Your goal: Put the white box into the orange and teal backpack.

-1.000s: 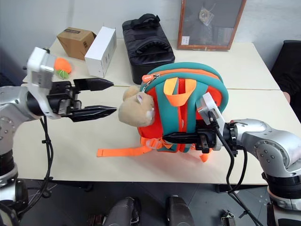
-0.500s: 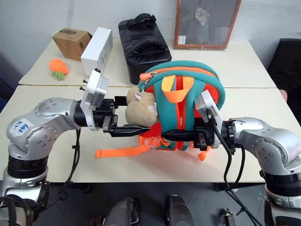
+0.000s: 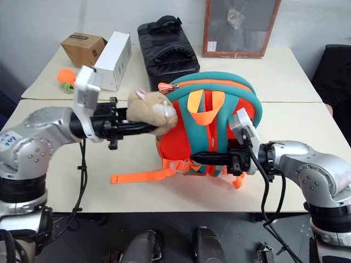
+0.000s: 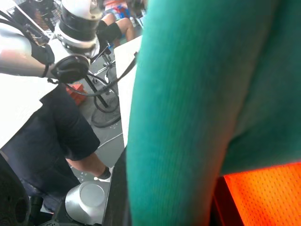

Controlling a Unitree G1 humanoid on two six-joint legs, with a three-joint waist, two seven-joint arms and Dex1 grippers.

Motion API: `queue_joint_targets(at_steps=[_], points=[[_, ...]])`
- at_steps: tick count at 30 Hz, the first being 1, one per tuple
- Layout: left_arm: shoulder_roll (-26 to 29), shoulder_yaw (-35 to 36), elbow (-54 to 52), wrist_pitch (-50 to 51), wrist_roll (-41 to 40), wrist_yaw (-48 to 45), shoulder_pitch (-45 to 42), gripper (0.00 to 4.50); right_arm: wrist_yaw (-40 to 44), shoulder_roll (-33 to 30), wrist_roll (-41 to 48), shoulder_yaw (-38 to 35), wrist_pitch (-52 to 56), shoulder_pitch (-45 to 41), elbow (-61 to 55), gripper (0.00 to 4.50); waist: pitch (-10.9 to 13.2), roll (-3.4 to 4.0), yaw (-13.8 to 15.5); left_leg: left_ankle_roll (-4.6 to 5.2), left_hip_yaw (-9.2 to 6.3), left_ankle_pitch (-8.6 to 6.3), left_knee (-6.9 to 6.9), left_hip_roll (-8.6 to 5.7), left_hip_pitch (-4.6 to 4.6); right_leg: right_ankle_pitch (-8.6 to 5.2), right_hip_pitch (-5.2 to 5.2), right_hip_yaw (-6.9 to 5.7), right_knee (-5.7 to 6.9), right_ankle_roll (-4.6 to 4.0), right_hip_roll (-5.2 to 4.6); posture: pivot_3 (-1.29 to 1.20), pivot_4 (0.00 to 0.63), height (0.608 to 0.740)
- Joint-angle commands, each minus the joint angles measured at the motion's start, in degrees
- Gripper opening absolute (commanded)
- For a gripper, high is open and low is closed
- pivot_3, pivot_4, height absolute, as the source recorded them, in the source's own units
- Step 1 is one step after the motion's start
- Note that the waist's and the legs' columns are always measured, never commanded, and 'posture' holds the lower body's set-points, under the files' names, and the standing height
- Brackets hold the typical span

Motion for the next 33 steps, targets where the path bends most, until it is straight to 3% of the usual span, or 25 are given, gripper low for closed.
queue_joint_targets(at_steps=[1, 5, 10, 16, 19, 22, 24, 28, 33], points=[[5.26, 3.71, 5.21, -1.58, 2.64, -2.61, 0.35, 1.31, -0.04, -1.75, 2.68, -5.08, -0.02, 2.21, -1.26, 0.0, 0.0, 0.0, -0.09, 0.0, 0.01, 0.0, -0.01, -0.01, 0.01, 0.0, 0.0, 0.01, 0.0, 0.0, 0.0, 0.0, 0.15, 0.74], [10.71, 2.71, 9.94, -5.62, 6.83, -8.33, 4.86, 1.31, -0.7, -1.91, 3.43, -7.3, -0.48, 6.19, -2.17, 0.0, 0.0, 0.01, -0.21, 0.0, 0.07, 0.0, -0.09, 0.01, 0.08, -0.01, 0.0, 0.03, -0.02, -0.03, 0.0, 0.0, 0.15, 0.74], [11.78, -2.65, 10.36, -10.78, 12.53, -12.7, 11.69, 1.31, -1.96, -1.03, 3.63, -8.24, -1.71, 8.67, -3.12, 0.0, -0.01, 0.02, -0.12, 0.01, 0.07, -0.01, -0.07, 0.02, 0.08, -0.02, 0.01, 0.03, -0.02, -0.04, -0.03, 0.0, 0.15, 0.74], [6.3, -17.19, 19.04, -26.11, 29.42, -12.72, 14.37, 1.31, -3.96, -0.02, 4.28, -8.16, -2.98, 8.83, -4.32, 0.0, -0.04, 0.05, 0.03, 0.18, 0.09, -0.11, -0.12, 0.03, 0.14, -0.03, 0.03, 0.06, -0.01, -0.06, -0.03, 0.0, 0.15, 0.74], [2.3, -19.84, 25.52, -31.07, 34.57, -10.67, 11.61, 1.31, -5.15, 0.65, 4.24, -8.2, -3.55, 8.33, -4.54, 0.0, -0.07, 0.02, 0.06, 0.33, 0.07, -0.2, -0.09, 0.03, 0.12, -0.03, 0.03, 0.05, -0.01, -0.06, -0.04, 0.0, 0.15, 0.74], [-1.11, -17.98, 27.95, -30.93, 33.4, -10.05, 9.16, 1.31, -6.81, 1.01, 2.17, -7.49, -4.59, 8.39, -4.85, 0.0, -0.13, 0.12, 0.28, 0.39, 0.06, -0.22, -0.05, 0.0, 0.15, -0.02, 0.08, 0.04, 0.01, -0.05, -0.07, 0.0, 0.15, 0.74], [-2.05, -14.64, 26.17, -26.95, 29.21, -10.87, 8.45, 1.31, -8.38, 0.68, -0.16, -7.06, -4.78, 8.97, -3.84, 0.69, -0.13, 0.12, 0.2, 0.41, 0.06, -0.22, -0.04, 0.0, 0.14, -0.02, 0.08, 0.04, 0.02, -0.04, -0.07, 0.0, 0.15, 0.74], [0.26, -7.25, 19.46, -17.82, 20.53, -13.17, 10.0, 2.62, -5.79, -2.42, -5.87, -8.54, -7.8, 12.13, -1.58, 2.02, -0.13, 0.11, 0.05, 0.4, 0.01, -0.22, -0.04, 0.01, 0.08, -0.02, 0.06, -0.03, 0.03, -0.04, -0.07, 0.0, 0.15, 0.74], [7.58, 4.12, 10.0, -9.07, 11.89, -14.23, 16.48, 4.17, 3.2, -10.36, -9.06, -17.46, -11.47, 16.9, 6.19, 3.67, -0.12, 0.12, -0.27, 0.36, 0.04, -0.21, -0.05, 0.01, 0.07, -0.02, 0.06, 0.0, -0.03, -0.04, -0.07, 0.0, 0.15, 0.74]])
